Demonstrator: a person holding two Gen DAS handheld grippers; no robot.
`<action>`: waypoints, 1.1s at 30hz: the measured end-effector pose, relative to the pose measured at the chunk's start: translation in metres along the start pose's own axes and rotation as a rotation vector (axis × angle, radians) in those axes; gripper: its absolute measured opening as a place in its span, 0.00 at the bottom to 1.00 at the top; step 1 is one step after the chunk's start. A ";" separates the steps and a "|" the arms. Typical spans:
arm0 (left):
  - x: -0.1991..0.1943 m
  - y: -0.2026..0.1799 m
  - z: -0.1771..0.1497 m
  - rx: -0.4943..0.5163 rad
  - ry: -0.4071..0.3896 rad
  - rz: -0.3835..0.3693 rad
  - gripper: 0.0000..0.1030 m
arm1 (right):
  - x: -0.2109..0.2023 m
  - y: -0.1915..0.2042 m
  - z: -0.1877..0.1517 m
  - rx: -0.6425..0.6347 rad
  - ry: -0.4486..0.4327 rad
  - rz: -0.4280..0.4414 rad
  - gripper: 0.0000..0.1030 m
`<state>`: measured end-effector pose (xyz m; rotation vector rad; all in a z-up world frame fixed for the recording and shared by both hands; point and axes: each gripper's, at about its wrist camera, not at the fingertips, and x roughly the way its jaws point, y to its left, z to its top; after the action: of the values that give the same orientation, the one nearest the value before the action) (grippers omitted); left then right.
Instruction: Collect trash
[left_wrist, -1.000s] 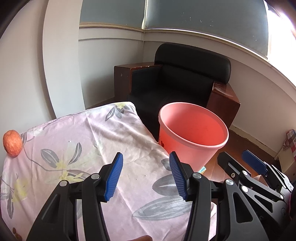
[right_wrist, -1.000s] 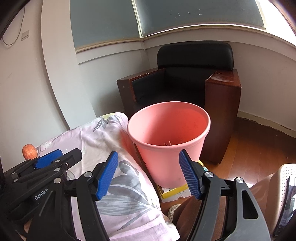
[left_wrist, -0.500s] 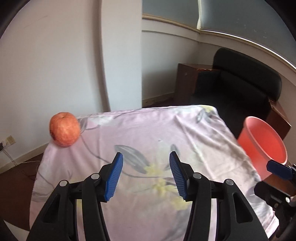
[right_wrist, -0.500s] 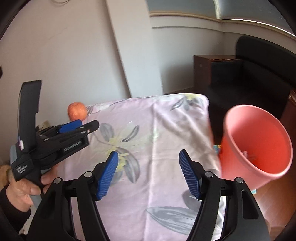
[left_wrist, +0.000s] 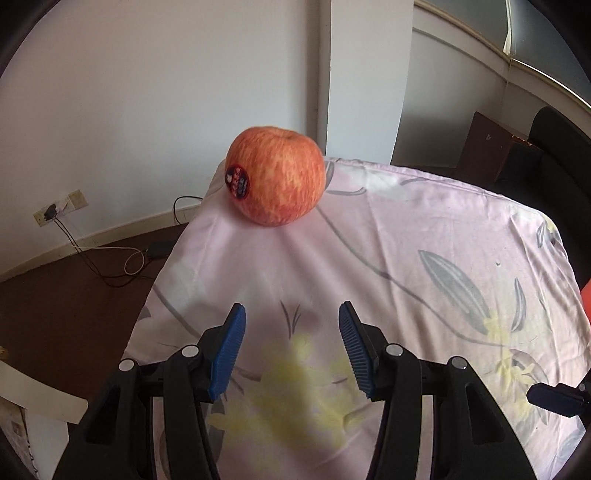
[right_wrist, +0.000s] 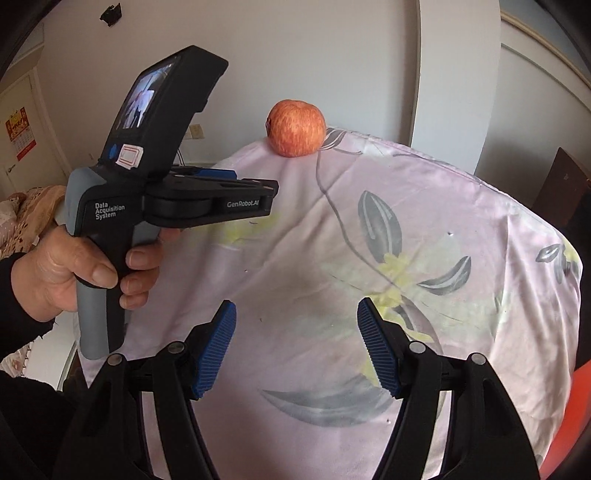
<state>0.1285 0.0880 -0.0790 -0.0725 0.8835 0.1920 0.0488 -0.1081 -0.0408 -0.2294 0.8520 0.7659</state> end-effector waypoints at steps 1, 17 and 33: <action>0.005 0.002 -0.001 -0.011 0.026 -0.007 0.50 | 0.003 0.002 0.001 -0.005 0.008 -0.008 0.67; 0.015 -0.018 0.004 0.037 0.049 -0.015 0.76 | 0.030 0.002 0.004 -0.032 0.083 -0.045 0.88; 0.020 -0.017 0.004 0.024 0.061 0.000 0.87 | 0.032 0.001 0.006 -0.031 0.084 -0.043 0.89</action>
<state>0.1472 0.0747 -0.0918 -0.0564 0.9462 0.1805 0.0651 -0.0875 -0.0609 -0.3083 0.9128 0.7336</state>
